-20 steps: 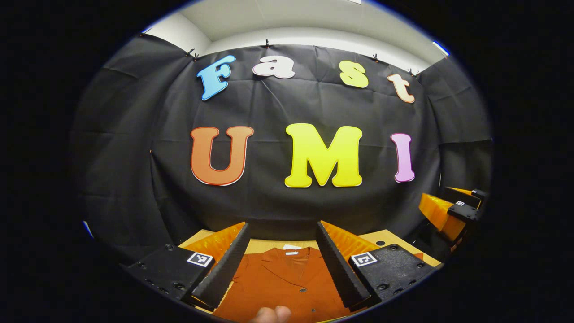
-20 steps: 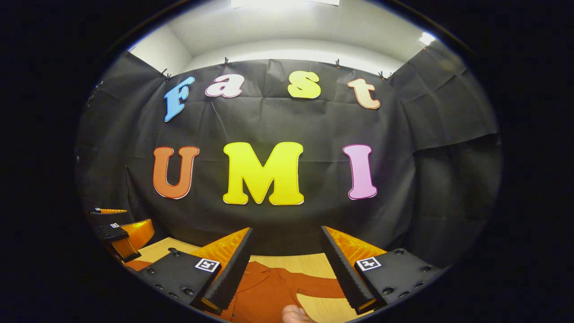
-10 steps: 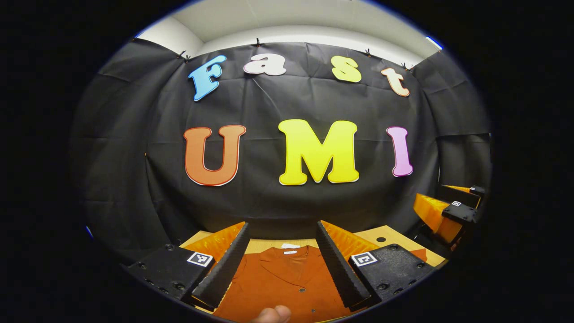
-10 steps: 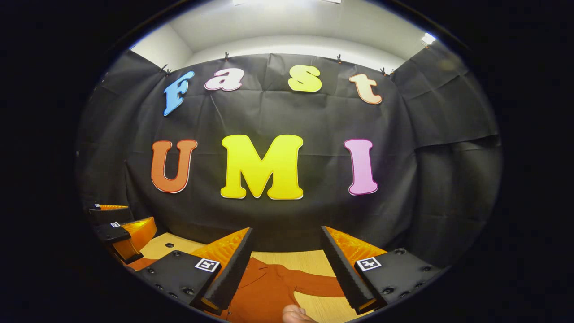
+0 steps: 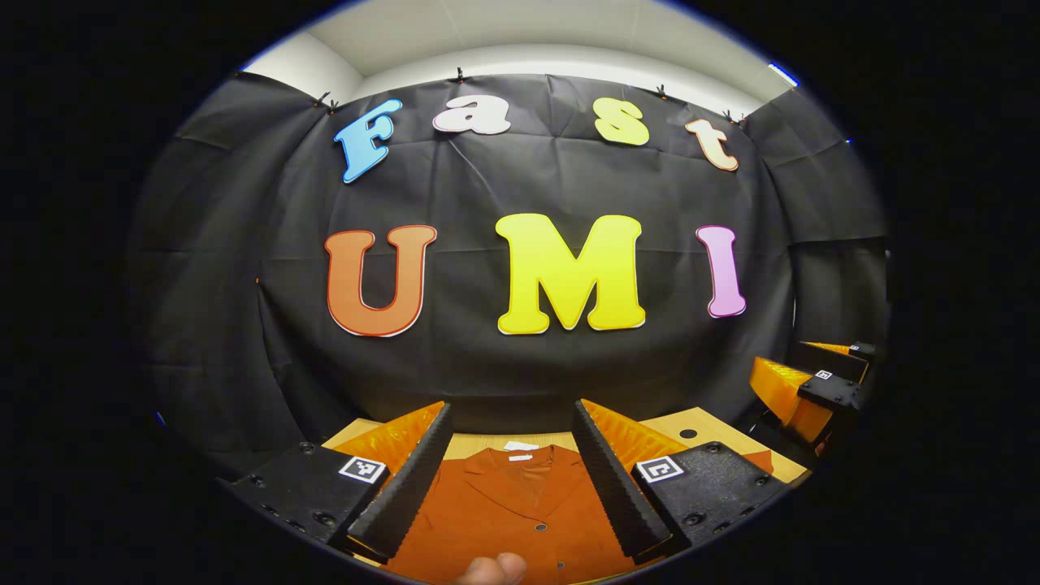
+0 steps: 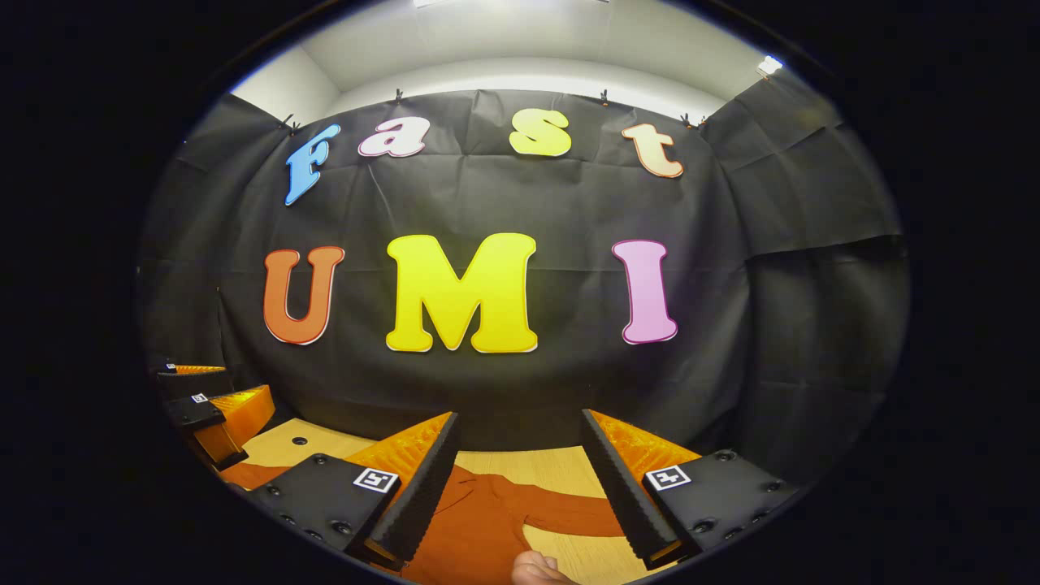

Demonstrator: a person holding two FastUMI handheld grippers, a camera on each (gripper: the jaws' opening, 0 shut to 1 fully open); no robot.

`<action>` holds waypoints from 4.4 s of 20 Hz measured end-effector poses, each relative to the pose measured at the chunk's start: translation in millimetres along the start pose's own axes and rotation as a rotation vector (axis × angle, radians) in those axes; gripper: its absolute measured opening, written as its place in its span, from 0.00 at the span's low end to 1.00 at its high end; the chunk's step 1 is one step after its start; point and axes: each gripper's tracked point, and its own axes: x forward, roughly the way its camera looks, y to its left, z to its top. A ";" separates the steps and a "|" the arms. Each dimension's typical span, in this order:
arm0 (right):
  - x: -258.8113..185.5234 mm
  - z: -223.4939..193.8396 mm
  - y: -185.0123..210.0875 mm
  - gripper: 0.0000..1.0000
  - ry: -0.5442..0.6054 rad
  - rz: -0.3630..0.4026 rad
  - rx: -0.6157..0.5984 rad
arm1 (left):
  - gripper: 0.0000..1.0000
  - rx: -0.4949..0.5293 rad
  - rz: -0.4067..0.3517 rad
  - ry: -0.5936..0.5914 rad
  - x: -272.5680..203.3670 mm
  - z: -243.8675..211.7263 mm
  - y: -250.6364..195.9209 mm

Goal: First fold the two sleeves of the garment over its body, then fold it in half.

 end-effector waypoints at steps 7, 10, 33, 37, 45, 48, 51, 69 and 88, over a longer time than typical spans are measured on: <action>38.4 -29.9 -105.2 0.94 0.040 -0.157 -0.084 | 0.96 -0.022 0.017 0.031 -4.1 -6.5 -5.4; 53.8 -83.8 -187.7 0.94 0.189 -0.306 -0.074 | 0.96 -0.051 0.047 0.038 -8.6 -6.9 -5.2; 54.3 -344.3 -319.5 0.93 1.357 -0.455 0.407 | 0.99 0.085 0.171 -0.007 -27.4 -6.9 -15.1; 59.5 -353.3 -294.4 0.95 1.408 -0.438 0.515 | 0.99 0.079 0.213 0.021 -29.4 -14.7 14.1; 55.8 -357.9 -308.6 0.76 1.423 -0.492 0.497 | 0.99 0.065 0.234 0.075 -28.4 -30.5 37.3; 55.0 -360.5 -313.0 0.72 1.438 -0.466 0.458 | 0.99 0.071 0.217 0.094 -26.3 -34.5 33.9; 55.5 -358.5 -317.3 0.39 1.445 -0.482 0.488 | 0.99 0.080 0.201 0.088 -22.0 -32.9 29.9; 107.7 -246.8 -182.9 0.00 1.287 -0.161 0.292 | 0.99 0.060 0.214 0.080 -24.8 -41.9 98.1; 85.5 -272.8 396.6 0.00 1.241 0.503 -0.052 | 0.99 0.045 0.314 0.204 -78.0 -146.8 264.6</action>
